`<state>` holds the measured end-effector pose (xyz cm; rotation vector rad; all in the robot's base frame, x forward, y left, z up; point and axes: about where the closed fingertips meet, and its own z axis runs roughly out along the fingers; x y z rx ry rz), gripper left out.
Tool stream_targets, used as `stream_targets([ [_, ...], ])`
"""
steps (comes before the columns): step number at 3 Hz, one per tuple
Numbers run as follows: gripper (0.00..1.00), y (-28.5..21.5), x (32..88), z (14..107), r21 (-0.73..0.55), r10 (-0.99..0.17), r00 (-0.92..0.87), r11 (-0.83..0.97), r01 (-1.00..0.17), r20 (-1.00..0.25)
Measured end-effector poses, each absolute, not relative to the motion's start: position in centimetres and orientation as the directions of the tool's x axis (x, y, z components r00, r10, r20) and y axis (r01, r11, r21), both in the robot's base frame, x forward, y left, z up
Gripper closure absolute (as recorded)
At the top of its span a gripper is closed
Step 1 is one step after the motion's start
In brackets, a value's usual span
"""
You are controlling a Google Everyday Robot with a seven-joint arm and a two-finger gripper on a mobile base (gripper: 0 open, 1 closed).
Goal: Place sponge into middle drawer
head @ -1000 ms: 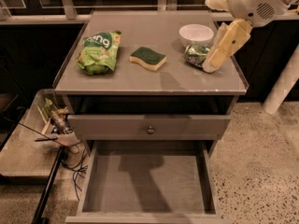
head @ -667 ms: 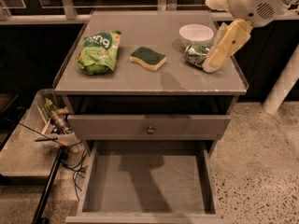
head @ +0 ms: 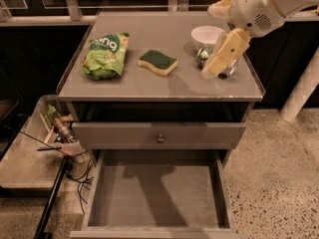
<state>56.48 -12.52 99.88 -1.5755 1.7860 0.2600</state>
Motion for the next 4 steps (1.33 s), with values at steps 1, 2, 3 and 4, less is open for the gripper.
stream_targets([
  [1,0.0,-11.9,58.5,98.2,-0.266,-0.714,-0.008,0.272,-0.925,-0.701],
  [2,0.0,-10.6,62.0,94.7,-0.194,-0.665,-0.089,0.339,-0.921,-0.741],
  [3,0.0,-9.6,62.2,94.1,-0.188,-0.675,-0.087,0.324,-0.927,-0.733],
  [4,0.0,-7.8,63.1,92.5,-0.177,-0.683,-0.093,0.315,-0.932,-0.725],
])
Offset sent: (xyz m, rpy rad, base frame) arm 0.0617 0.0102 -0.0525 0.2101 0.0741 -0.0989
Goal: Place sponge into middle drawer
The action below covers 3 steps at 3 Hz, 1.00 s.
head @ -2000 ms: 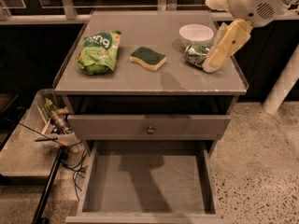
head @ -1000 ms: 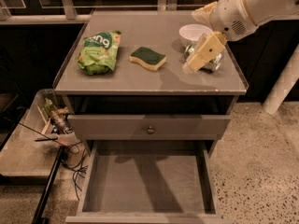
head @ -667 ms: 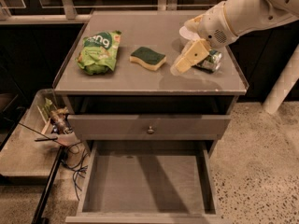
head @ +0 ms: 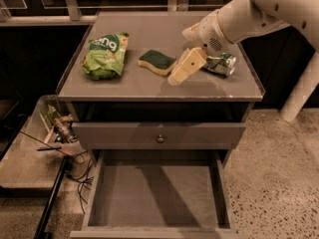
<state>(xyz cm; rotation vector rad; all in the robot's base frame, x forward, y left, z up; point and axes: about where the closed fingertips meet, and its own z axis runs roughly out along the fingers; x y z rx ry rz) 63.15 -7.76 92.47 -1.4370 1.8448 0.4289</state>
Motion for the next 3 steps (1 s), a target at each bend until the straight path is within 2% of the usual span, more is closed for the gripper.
stream_targets([
  [3,0.0,-3.5,68.2,88.4,-0.157,-0.705,-0.106,0.299,-0.941,-0.701],
])
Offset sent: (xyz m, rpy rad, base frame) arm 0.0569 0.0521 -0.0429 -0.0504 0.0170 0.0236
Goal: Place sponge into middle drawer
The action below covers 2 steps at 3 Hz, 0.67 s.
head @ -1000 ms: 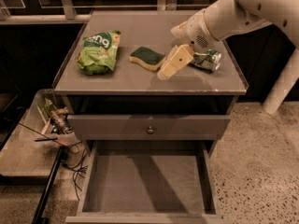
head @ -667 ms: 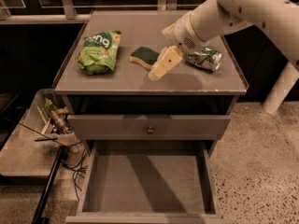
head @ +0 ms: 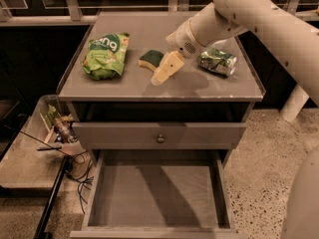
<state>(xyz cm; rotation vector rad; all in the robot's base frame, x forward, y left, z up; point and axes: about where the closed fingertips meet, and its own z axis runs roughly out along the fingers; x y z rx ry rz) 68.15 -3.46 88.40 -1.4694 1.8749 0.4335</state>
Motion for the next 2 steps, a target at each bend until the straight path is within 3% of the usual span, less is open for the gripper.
stream_targets([
  [2,0.0,-4.3,70.4,85.5,-0.124,-0.704,-0.182,0.359,-0.925,-0.686],
])
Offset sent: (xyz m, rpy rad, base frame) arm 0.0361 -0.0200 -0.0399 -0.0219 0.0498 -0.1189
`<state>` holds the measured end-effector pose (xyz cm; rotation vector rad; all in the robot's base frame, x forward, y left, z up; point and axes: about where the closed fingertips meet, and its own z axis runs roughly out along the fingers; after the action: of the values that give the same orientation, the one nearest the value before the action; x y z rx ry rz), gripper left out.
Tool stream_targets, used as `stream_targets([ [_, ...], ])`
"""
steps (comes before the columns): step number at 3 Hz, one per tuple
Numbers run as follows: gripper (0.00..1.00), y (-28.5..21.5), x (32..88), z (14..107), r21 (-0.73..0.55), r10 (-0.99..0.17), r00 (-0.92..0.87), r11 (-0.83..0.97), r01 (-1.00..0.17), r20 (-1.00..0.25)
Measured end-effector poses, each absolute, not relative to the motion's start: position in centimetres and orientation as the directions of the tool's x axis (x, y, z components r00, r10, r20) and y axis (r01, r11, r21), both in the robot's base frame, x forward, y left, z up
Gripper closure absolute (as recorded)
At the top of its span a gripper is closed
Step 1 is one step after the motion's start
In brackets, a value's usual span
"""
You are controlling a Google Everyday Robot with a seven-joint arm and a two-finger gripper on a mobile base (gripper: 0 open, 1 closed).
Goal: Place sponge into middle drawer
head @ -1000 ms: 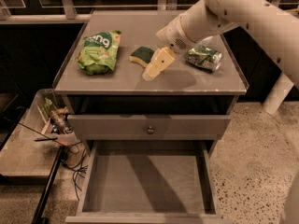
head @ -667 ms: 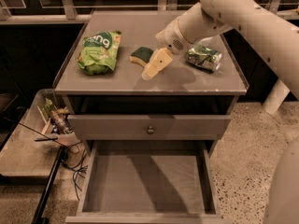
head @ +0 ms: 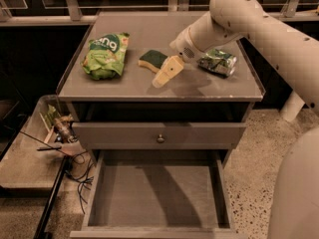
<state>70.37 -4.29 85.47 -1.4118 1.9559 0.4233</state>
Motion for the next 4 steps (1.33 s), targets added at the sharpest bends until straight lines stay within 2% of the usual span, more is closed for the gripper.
stream_targets([
  [3,0.0,-2.5,74.0,85.1,-0.068,-0.653,-0.228,0.395,-0.916,-0.723],
  [4,0.18,-2.5,74.0,85.1,-0.068,-0.653,-0.228,0.395,-0.916,-0.723],
])
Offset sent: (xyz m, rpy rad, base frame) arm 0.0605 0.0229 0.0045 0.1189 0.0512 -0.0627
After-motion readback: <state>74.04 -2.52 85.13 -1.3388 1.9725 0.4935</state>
